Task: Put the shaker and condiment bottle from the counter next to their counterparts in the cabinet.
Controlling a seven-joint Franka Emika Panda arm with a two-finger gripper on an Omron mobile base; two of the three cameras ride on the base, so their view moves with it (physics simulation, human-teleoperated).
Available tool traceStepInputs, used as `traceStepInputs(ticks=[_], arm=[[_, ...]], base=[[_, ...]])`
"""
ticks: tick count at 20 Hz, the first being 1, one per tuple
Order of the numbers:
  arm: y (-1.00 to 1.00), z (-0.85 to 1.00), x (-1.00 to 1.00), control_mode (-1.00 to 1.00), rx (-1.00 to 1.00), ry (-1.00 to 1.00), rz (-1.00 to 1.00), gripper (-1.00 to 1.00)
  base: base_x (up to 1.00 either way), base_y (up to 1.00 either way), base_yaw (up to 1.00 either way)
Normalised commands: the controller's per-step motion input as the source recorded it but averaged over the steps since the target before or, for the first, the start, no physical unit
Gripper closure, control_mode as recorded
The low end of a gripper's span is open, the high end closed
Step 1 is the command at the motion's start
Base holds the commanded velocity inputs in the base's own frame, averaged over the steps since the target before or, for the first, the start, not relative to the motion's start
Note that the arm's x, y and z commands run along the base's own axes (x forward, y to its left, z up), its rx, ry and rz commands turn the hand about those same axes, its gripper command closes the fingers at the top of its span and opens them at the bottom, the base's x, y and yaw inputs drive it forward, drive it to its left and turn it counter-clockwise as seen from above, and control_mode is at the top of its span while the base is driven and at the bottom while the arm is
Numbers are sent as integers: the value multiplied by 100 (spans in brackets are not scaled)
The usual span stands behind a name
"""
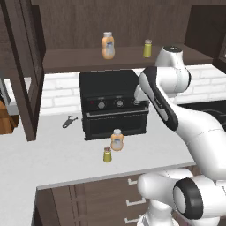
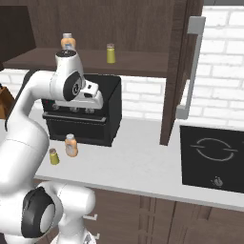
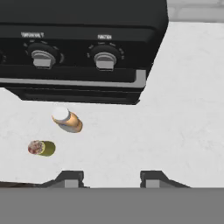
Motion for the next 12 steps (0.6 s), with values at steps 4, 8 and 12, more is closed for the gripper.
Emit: traceStepInputs(ticks=[4, 8, 12], arm=[[0, -13, -12, -100, -3, 0, 0, -100], [-3, -28, -48, -100, 0, -9, 8, -100], [0, -9, -50, -100, 1, -12, 14, -100]], base=[[0, 0, 0], [0, 0, 0], [0, 0, 0]])
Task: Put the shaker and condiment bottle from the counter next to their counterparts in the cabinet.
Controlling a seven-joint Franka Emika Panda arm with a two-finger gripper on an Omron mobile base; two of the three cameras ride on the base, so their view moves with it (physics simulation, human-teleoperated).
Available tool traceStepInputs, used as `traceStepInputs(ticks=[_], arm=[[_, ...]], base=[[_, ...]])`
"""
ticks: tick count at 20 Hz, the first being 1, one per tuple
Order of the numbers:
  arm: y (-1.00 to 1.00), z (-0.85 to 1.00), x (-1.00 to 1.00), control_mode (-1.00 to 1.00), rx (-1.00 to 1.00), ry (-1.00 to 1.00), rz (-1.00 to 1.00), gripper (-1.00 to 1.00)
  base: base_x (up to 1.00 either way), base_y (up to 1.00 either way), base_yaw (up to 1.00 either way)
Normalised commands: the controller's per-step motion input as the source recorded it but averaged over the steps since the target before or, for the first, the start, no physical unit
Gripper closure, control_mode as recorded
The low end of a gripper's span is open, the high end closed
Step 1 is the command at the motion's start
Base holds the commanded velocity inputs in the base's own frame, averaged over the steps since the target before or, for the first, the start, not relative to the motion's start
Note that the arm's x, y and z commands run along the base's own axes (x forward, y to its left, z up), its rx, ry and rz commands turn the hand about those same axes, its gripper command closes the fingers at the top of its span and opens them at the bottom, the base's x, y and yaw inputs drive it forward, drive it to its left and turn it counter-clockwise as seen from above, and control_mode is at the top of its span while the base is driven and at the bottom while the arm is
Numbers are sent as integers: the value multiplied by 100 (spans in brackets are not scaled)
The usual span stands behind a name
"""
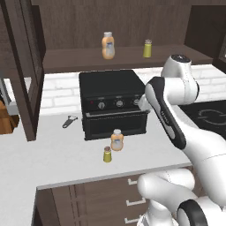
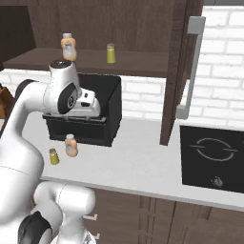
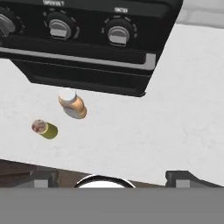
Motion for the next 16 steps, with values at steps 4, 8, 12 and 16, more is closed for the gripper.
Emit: traceStepInputs(ticks=[4, 8, 12, 16], arm=[[0, -1, -48, -100, 2, -9, 15, -100], [0, -13, -30, -100, 6, -2, 17, -100], [0, -27, -3, -100, 13, -1, 16, -100], [0, -52, 0, -100, 15, 0, 17, -100]], base=[[0, 0, 0], [0, 0, 0], [0, 0, 0], [0, 0, 0]])
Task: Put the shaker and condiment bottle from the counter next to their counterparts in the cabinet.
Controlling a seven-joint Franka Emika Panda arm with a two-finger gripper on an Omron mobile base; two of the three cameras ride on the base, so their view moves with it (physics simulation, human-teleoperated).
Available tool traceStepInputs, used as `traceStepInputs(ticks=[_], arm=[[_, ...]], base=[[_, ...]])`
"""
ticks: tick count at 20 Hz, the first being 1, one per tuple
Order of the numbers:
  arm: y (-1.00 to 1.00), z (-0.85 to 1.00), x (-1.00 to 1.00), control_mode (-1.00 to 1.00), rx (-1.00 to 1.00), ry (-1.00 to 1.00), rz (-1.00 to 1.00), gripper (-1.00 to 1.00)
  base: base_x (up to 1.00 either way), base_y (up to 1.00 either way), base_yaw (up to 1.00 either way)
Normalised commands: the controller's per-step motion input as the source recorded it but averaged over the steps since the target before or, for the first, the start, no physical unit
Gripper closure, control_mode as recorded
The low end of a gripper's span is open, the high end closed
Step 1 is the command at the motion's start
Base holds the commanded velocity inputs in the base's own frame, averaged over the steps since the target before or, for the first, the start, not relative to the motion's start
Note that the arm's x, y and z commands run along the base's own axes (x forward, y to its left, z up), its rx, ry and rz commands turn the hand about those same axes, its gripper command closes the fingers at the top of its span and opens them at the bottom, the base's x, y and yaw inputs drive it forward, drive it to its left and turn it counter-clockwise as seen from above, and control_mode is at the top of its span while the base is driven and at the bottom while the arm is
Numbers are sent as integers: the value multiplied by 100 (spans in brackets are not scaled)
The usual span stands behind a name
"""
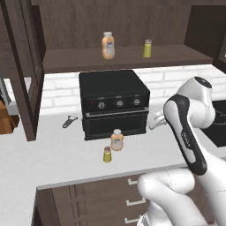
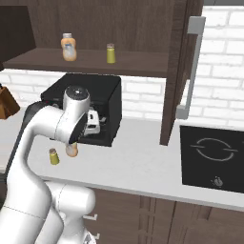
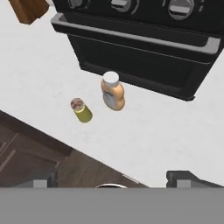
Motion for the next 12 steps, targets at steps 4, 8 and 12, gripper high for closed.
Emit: traceStepInputs(ticks=[4, 8, 12], arm=[[-3, -57, 0, -100, 17, -1, 16, -100], [-3, -59, -3, -100, 12, -10, 16, -100], [0, -42, -10, -100, 5, -11, 11, -100]], base=[[0, 0, 0], [0, 0, 0], [0, 0, 0]])
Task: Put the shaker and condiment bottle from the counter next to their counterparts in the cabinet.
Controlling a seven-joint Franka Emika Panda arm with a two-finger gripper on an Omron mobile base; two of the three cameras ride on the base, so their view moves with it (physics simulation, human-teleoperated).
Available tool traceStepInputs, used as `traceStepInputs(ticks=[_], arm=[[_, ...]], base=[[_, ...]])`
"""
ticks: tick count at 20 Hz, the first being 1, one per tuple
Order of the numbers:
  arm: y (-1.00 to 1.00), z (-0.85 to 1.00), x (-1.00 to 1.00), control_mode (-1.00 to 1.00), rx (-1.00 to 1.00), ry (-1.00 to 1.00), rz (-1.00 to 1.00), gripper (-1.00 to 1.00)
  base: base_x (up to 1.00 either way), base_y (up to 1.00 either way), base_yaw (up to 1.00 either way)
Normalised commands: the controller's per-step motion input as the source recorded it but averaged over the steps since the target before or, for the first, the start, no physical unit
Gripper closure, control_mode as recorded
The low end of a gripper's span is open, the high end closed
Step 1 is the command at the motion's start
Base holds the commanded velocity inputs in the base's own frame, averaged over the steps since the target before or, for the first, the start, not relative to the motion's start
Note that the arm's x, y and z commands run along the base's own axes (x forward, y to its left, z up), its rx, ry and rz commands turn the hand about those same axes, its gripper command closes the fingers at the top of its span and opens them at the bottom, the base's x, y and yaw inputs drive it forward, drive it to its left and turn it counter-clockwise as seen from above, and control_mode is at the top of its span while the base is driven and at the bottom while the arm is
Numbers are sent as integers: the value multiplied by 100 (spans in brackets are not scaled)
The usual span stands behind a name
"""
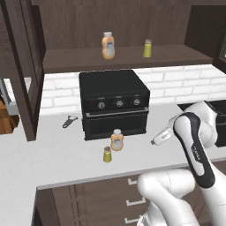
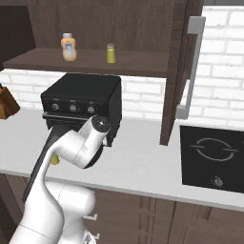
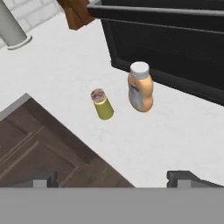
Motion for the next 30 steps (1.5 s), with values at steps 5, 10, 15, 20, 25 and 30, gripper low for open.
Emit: traceStepInputs(ticks=[5, 10, 15, 20, 25, 30], arm=[[-3, -27, 0, -100, 3, -20, 7, -100], [1, -31, 0, -100, 3, -26, 21, -100], [6, -25, 10, -100, 7, -4, 13, -100], [22, -15, 4, -100, 7, -1, 9, -100], [9, -18, 6, -100, 7, -12, 6, -100], [6, -13, 24, -100, 11, -8, 1, -100]], base=[[0, 0, 0], [0, 0, 0], [0, 0, 0], [0, 0, 0], [0, 0, 0], [0, 0, 0]])
